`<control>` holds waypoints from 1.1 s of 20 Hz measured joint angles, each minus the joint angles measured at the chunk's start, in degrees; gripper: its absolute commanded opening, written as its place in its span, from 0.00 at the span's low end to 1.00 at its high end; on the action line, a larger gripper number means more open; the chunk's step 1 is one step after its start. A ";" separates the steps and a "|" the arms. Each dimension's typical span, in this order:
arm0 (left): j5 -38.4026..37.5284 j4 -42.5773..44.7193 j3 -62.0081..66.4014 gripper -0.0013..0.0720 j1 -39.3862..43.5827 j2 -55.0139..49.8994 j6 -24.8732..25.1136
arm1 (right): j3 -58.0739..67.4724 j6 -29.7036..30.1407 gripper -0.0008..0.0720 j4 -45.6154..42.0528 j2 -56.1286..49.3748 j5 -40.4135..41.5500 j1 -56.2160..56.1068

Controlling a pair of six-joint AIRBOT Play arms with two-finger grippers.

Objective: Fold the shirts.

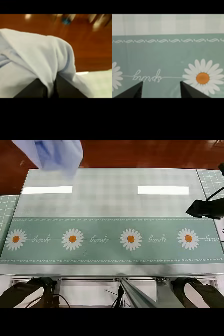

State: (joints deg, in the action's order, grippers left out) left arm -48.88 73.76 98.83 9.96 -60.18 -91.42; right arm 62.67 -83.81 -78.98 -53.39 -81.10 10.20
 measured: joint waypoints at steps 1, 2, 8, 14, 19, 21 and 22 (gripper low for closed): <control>0.02 -0.33 0.20 0.05 2.12 3.10 0.24 | 0.90 -0.02 0.77 -0.63 0.00 -1.60 0.00; -0.24 -0.50 0.31 0.05 4.22 5.46 0.39 | 1.70 -0.02 0.77 -1.55 0.00 -3.08 0.00; -3.87 -0.70 -1.36 0.05 18.08 9.99 -3.23 | 4.20 0.00 0.77 -9.03 0.00 -7.48 0.00; -1.90 -0.72 -13.42 0.05 32.13 3.06 -6.12 | 4.57 -0.46 0.77 -10.67 0.02 -4.70 0.00; 3.93 -0.72 -25.42 0.05 38.47 -5.33 -8.61 | 4.57 -1.36 0.77 -10.25 0.00 -1.99 0.00; 5.46 -0.76 -28.15 0.05 38.97 -7.87 -10.60 | 4.57 -1.53 0.77 -9.46 0.00 -1.11 0.00; 5.40 -0.74 -28.87 0.06 38.77 -8.63 -11.30 | 4.57 -1.55 0.77 -9.16 0.00 -0.70 0.00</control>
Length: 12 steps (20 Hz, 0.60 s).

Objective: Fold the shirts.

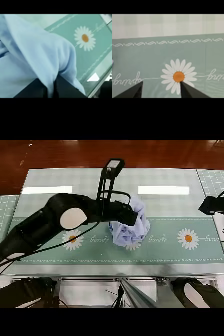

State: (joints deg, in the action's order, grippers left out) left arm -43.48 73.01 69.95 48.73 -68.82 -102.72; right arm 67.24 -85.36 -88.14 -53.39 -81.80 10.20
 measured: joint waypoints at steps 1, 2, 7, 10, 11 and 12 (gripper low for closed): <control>0.07 0.00 -0.20 0.24 -0.52 -0.37 -0.55 | 0.00 -0.04 0.77 0.17 0.00 0.26 0.00; -0.09 -0.02 0.07 0.53 -1.46 -0.48 -0.68 | 0.00 -0.15 0.77 0.66 0.00 0.52 0.00; -13.09 1.16 5.14 0.74 -11.06 1.20 1.31 | 0.00 -0.13 0.77 3.52 0.00 1.22 0.00; -24.94 4.96 6.32 0.74 -18.29 2.82 3.67 | 0.00 0.04 0.77 4.24 0.00 1.62 0.00; -27.80 5.92 5.99 0.74 -20.52 3.37 4.57 | 0.00 0.31 0.77 4.35 0.00 1.66 0.00; -30.47 6.75 5.09 0.75 -22.82 3.85 5.51 | -0.02 0.52 0.77 4.37 0.00 1.84 0.00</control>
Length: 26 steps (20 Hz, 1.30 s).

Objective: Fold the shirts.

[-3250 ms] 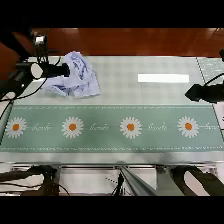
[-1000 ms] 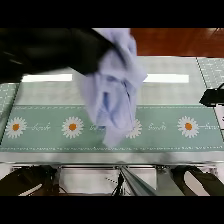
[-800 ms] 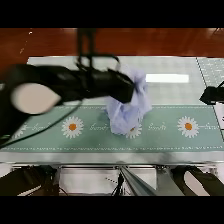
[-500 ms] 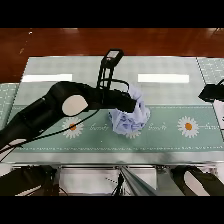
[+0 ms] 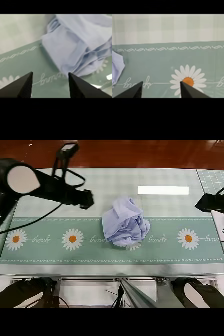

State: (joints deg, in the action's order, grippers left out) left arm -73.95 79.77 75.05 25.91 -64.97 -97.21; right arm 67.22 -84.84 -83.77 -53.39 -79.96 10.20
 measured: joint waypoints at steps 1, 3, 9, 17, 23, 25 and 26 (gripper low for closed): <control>-1.75 0.31 -1.36 0.87 -2.01 0.37 0.92 | -0.07 0.24 0.77 -0.13 0.00 0.24 0.00; -3.50 -2.38 -5.79 0.95 -5.60 0.79 3.02 | -0.11 0.66 0.78 -0.48 -0.22 0.52 0.00; 4.76 -23.71 -22.82 0.95 -9.49 -1.68 11.21 | -0.17 4.70 0.84 4.81 -5.03 0.15 0.00; 15.69 -46.16 -28.30 0.94 -8.15 -14.60 22.27 | -0.17 7.43 0.83 6.69 -9.46 -0.85 0.00; 17.88 -54.58 -26.62 0.15 -7.56 -23.30 26.47 | -0.17 7.04 0.83 5.60 -9.84 -1.03 0.00; 18.27 -56.76 -25.33 0.05 -7.48 -25.18 27.41 | -0.24 6.51 0.83 5.44 -9.88 -1.53 0.00; 18.45 -57.42 -24.72 0.05 -7.50 -25.77 27.93 | -0.50 6.34 0.83 5.31 -9.88 -1.88 0.13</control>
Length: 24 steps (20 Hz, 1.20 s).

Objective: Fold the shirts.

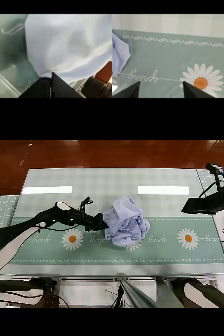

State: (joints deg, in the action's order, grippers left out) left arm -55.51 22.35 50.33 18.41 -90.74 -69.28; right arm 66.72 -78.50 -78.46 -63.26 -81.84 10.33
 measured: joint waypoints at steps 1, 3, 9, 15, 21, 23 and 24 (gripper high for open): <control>0.09 -0.61 0.57 0.05 -0.11 -0.39 0.55 | -0.57 -0.22 0.83 -0.17 0.00 -0.31 0.31; 0.11 -1.27 1.38 0.05 -0.50 -0.85 1.49 | -3.08 -0.79 0.83 0.85 0.00 -0.55 1.70; -3.26 -2.08 2.21 0.05 -2.62 -1.09 5.31 | -18.05 -1.46 0.83 18.71 0.00 8.07 4.94; -6.16 -2.25 2.29 0.05 -3.58 -0.92 7.72 | -27.43 -1.99 0.83 28.09 -2.80 20.83 -1.79; -7.41 -2.27 2.29 0.05 -3.76 -0.90 8.46 | -29.05 -2.86 0.82 35.74 -8.83 32.02 -8.96; -7.67 -2.29 2.29 0.05 -3.76 -0.90 8.50 | -29.18 -4.37 0.76 37.75 -10.67 34.82 -10.36; -7.76 -2.29 2.29 0.05 -3.76 -0.90 8.50 | -29.20 -5.09 0.61 38.73 -11.50 35.87 -10.82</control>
State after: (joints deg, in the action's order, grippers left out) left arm -63.26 20.05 52.62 14.66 -91.64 -60.77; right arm 37.52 -83.59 -39.72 -74.76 -45.98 -0.49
